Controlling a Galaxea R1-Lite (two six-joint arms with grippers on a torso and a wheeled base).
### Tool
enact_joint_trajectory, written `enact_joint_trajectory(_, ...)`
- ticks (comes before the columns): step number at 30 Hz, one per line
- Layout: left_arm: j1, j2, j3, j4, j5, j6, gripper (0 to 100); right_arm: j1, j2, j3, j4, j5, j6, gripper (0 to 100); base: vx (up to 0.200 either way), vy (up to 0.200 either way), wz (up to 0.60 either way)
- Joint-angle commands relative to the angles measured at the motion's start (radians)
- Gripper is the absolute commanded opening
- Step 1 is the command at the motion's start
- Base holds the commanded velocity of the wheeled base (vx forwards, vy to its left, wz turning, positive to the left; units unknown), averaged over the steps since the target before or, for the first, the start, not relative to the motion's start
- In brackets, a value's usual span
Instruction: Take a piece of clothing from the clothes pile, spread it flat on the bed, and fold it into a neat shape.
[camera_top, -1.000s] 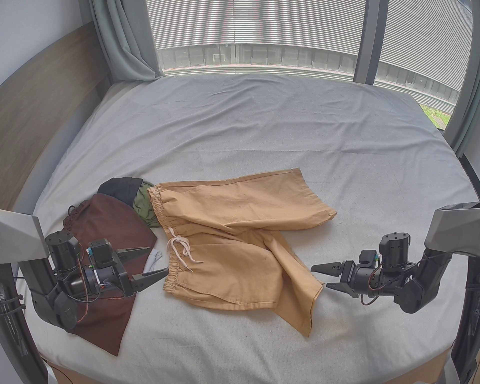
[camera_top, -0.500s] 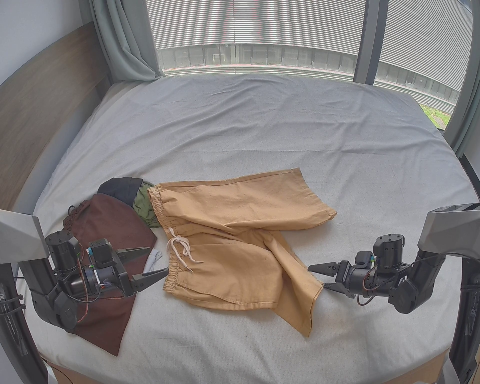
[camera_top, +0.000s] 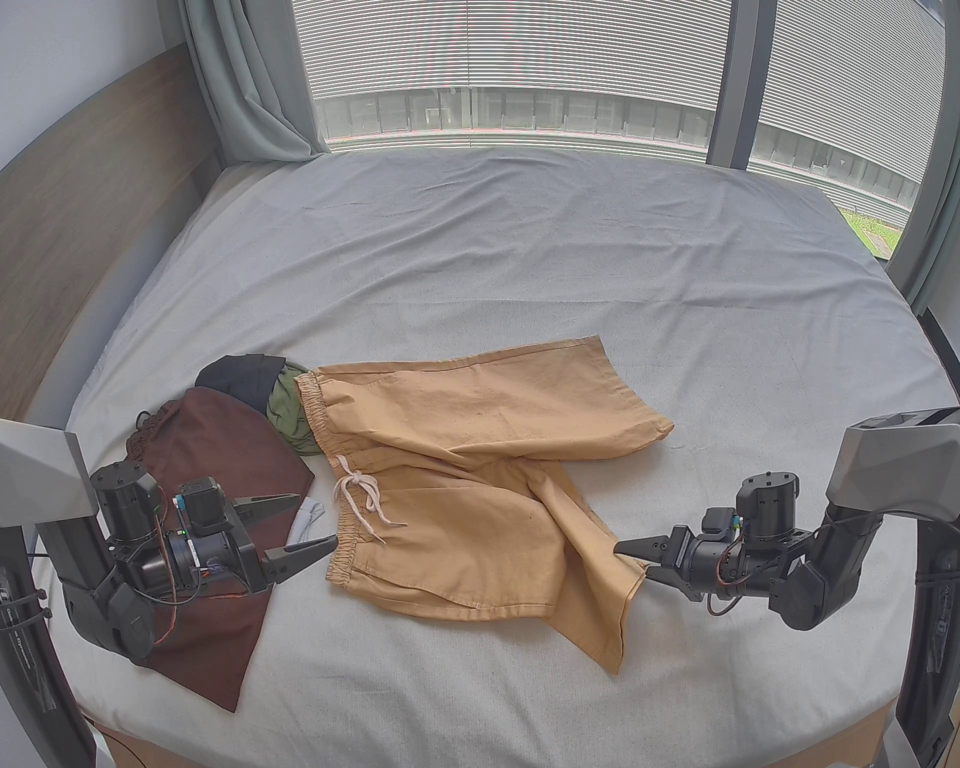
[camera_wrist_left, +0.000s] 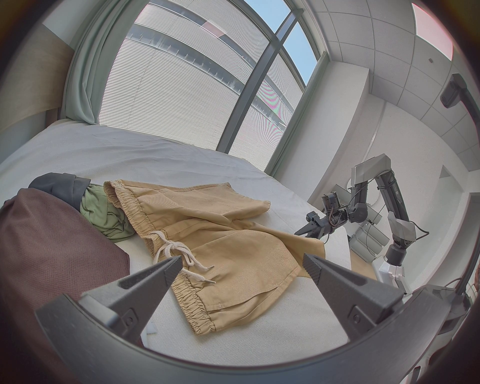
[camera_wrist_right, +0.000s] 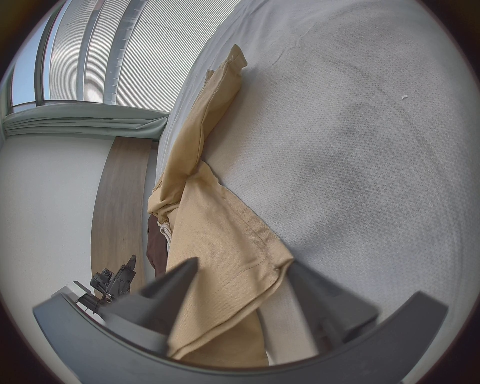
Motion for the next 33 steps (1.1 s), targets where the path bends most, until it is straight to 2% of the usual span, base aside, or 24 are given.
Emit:
enact_joint_trajectory(1, -0.001, 0.003, 0.000, 0.000, 0.000, 0.000, 100, 0.001, 0.001, 0.000, 0.000, 0.000, 0.000, 0, 0.000, 0.000, 0.00)
enact_joint_trajectory(10, -0.001, 0.004, 0.000, 0.000, 0.000, 0.000, 100, -0.013, -0.007, -0.035, -0.014, -0.003, 0.000, 0, 0.000, 0.000, 0.00)
enact_joint_trajectory(17, -0.001, 0.004, 0.000, 0.000, 0.000, -0.001, 100, -0.062, -0.011, -0.095, -0.052, -0.004, 0.002, 0, 0.000, 0.000, 0.00)
enact_joint_trajectory(24, -0.003, 0.012, -0.003, 0.000, 0.001, 0.000, 100, -0.070, 0.001, -0.158, -0.082, -0.064, 0.000, 0, 0.000, 0.000, 0.00)
enact_joint_trajectory(33, -0.003, 0.014, -0.008, 0.000, 0.001, -0.001, 100, -0.093, 0.021, -0.222, -0.083, -0.067, 0.000, 0, 0.000, 0.000, 0.00)
